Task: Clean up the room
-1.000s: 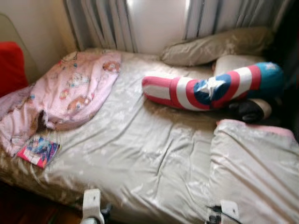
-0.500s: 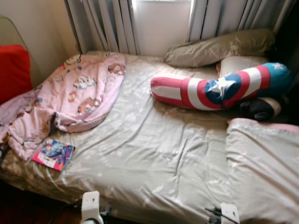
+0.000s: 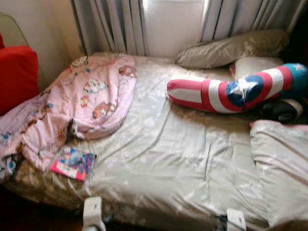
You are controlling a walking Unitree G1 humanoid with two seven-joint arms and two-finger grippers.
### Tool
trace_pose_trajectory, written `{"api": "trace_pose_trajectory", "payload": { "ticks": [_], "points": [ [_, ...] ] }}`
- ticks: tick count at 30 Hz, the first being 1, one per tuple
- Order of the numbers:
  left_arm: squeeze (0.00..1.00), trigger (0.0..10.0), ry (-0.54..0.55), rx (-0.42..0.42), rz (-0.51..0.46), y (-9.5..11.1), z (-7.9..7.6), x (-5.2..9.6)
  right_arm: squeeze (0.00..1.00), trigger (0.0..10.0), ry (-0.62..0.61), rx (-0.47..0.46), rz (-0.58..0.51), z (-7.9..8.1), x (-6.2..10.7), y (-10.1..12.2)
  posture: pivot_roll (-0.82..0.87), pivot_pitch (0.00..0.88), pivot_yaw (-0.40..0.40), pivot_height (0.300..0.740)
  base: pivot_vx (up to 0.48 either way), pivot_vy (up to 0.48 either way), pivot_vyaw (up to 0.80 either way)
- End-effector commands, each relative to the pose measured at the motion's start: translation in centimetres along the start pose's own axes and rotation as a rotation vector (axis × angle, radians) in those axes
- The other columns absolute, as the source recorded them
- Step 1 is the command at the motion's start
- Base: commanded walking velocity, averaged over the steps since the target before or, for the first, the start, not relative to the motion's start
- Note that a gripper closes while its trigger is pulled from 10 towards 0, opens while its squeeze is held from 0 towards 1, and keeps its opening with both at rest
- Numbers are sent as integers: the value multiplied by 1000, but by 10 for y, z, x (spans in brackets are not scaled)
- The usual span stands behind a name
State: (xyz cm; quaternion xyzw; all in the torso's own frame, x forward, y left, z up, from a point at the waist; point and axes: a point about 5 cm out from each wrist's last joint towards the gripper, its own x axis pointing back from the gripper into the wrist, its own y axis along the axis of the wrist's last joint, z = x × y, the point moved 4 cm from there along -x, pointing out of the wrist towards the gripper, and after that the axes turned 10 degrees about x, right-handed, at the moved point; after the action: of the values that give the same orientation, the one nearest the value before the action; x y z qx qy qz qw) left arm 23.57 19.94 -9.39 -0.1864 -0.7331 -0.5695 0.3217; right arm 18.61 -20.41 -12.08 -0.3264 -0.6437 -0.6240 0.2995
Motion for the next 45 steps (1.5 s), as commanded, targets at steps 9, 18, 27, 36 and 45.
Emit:
{"api": "trace_pose_trajectory", "payload": {
  "ticks": [9, 18, 27, 36, 45],
  "points": [
    [0, 10000, 34, -151, 296, -60, 28, 18, 0, 10000, -4, -13, 59, 0, -3, 1, -9, 12, 23, 740, 0, 480, 0],
    [0, 10000, 35, -140, 283, -56, 28, 17, 0, 10000, -10, -33, 49, -13, 2, -7, -6, 13, 23, 740, 0, 480, 0],
    [0, 10000, 34, -131, 273, -53, 27, 15, 0, 10000, -8, -48, 33, -7, -2, 3, -6, 15, 23, 740, 0, 480, 0],
    [0, 10000, 33, -136, 277, -52, 26, 15, 0, 10000, -3, -51, 18, -4, -5, 14, -5, 16, 23, 740, 0, 480, 0],
    [0, 10000, 35, -137, 272, -50, 26, 14, 0, 10000, -21, -55, 29, -24, 1, 3, -1, 22, 23, 740, 0, 480, 0]
  ]
}}
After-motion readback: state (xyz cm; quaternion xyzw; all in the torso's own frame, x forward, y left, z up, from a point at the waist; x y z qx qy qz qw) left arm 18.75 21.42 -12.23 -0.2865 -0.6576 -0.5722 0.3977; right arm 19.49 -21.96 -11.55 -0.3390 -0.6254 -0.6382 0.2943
